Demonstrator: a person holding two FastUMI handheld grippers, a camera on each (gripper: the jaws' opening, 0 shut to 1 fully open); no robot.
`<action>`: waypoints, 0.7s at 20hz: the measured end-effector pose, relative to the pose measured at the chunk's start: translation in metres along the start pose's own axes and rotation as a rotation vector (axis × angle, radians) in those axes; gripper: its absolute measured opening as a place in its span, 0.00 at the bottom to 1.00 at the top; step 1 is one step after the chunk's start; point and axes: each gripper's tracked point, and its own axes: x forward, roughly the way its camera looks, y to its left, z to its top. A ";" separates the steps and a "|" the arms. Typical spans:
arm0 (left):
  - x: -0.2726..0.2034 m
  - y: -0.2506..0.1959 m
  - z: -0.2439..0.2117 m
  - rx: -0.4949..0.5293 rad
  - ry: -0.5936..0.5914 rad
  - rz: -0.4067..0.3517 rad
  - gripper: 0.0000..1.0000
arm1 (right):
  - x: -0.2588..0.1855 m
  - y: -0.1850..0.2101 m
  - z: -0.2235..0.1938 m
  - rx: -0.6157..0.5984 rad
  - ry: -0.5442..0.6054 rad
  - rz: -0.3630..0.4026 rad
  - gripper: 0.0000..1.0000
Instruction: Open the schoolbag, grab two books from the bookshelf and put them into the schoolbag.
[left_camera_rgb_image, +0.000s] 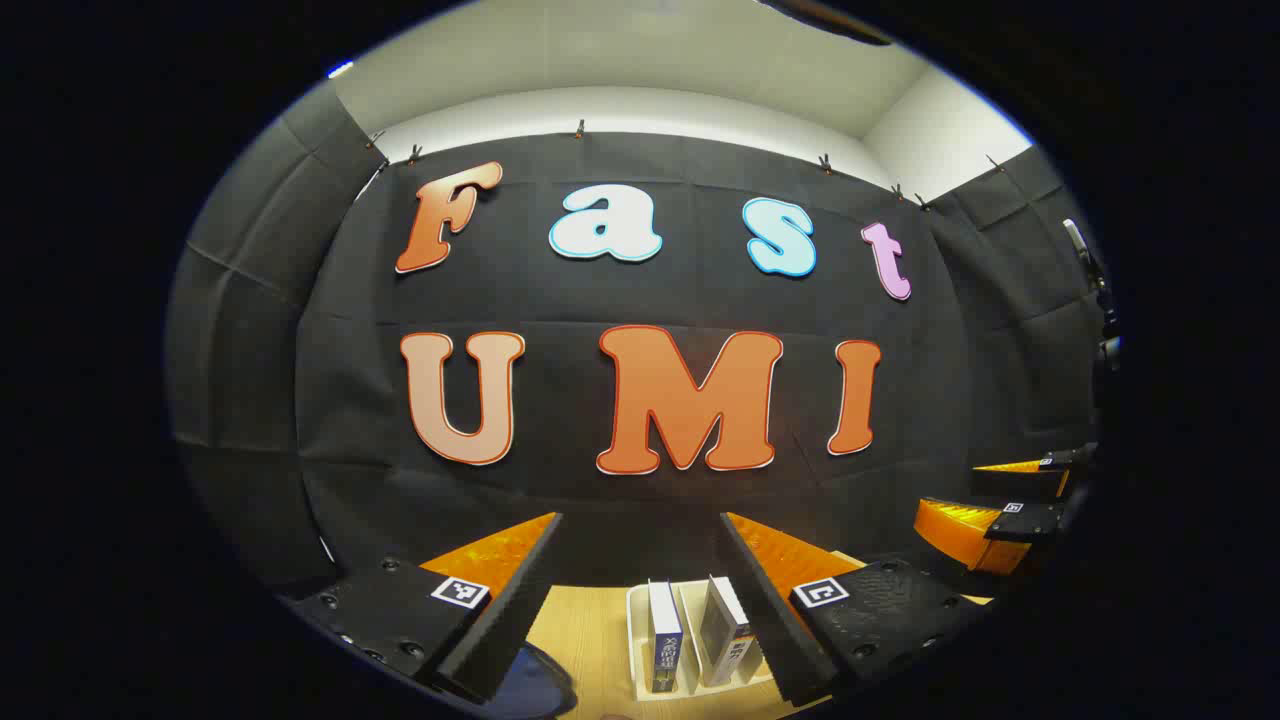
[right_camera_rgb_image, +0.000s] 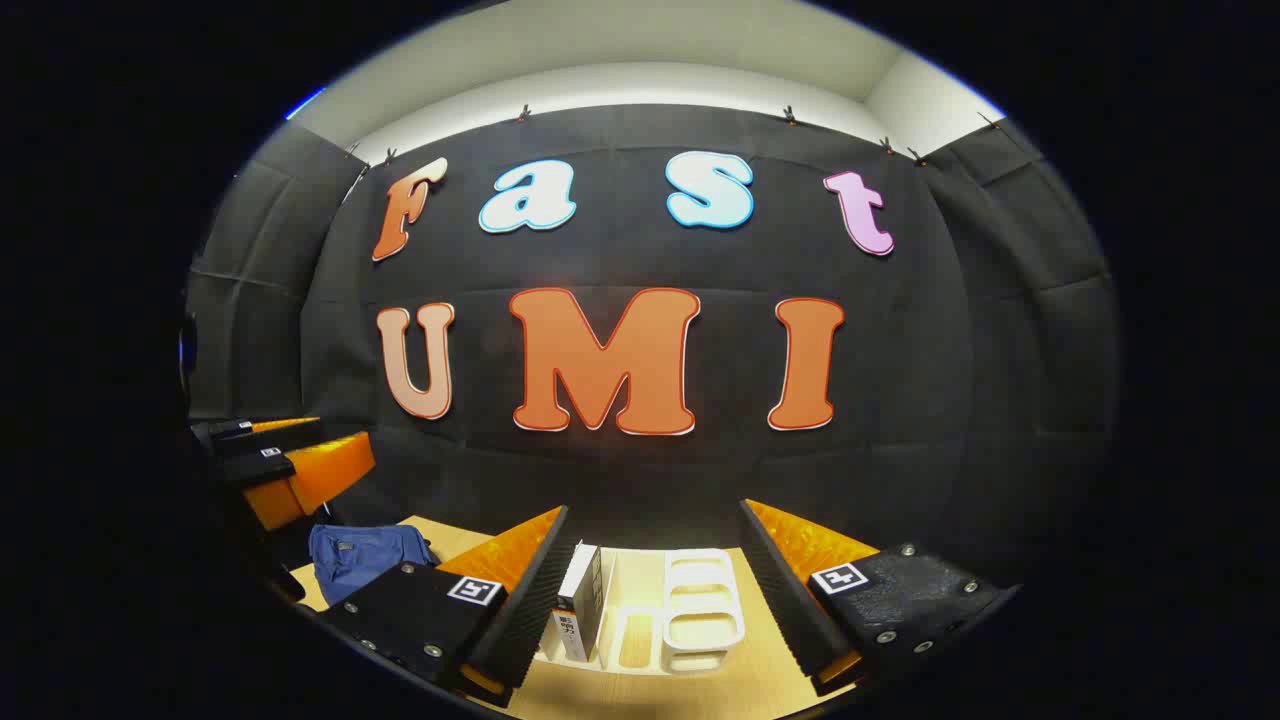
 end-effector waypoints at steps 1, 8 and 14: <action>-0.002 -0.002 -0.005 0.002 -0.002 0.001 0.94 | -0.003 0.004 -0.005 0.003 0.001 0.013 0.96; -0.007 -0.022 -0.028 -0.009 0.043 0.036 0.95 | -0.004 0.020 -0.002 0.010 -0.039 0.143 0.96; -0.004 -0.042 -0.026 0.020 0.033 0.061 0.94 | -0.001 0.004 0.024 0.046 -0.119 0.161 0.96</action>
